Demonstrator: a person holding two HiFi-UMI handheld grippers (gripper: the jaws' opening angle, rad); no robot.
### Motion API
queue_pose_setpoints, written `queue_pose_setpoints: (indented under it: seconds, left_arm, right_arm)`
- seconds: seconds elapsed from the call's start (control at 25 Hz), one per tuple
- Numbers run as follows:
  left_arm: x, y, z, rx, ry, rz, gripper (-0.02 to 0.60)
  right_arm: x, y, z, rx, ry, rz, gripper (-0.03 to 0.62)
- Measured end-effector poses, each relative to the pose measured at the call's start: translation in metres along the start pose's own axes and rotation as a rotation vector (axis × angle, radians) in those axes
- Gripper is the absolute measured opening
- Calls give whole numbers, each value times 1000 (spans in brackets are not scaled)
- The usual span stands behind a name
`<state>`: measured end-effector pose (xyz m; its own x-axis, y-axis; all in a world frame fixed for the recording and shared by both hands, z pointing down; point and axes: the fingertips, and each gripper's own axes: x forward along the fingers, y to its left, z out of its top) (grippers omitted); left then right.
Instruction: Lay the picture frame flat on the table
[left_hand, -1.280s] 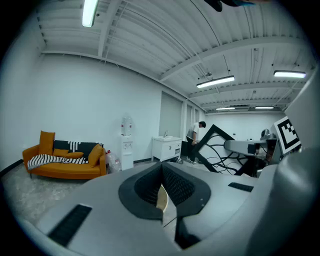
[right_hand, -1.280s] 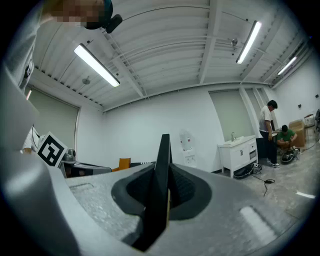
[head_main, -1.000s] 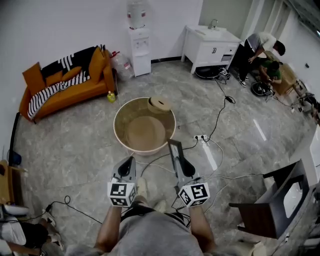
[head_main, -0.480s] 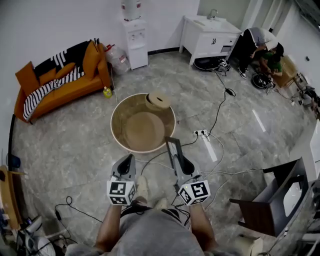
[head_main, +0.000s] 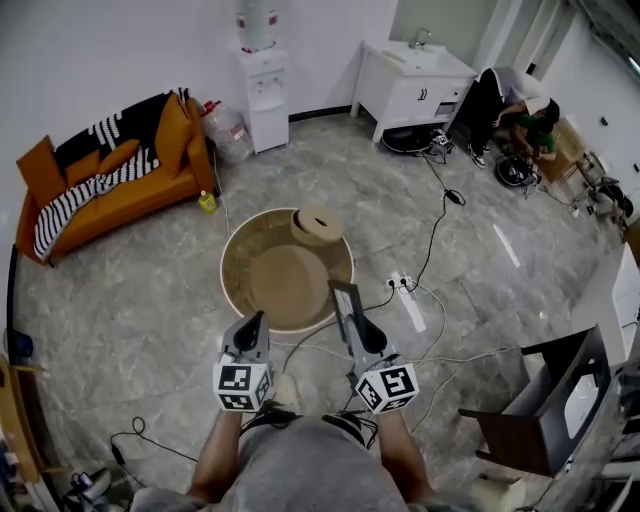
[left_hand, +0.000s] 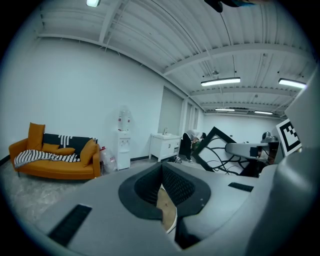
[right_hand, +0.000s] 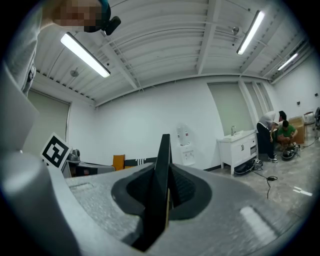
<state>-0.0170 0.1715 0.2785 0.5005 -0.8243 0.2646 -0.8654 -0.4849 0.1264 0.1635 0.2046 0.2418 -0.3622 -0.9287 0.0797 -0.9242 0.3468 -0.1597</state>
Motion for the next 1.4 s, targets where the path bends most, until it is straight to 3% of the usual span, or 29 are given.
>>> queue_pose_setpoints:
  seconds: [0.2,0.6,1.12,1.4]
  left_arm:
    - [18,41,4,4,-2,-2,15]
    - [60,103,8,-38,4,83,15]
    - [163,166,-8,-142,60,333,15]
    - [195,206,-60,-211,110,429,15]
  right_arm:
    - [41,10,-9,19,11,-3,55]
    - [132,10,-17,21,66,96,55]
    - [292,-44,-59,49,224,340,55]
    - [358,-53,-120,36,329,429,55]
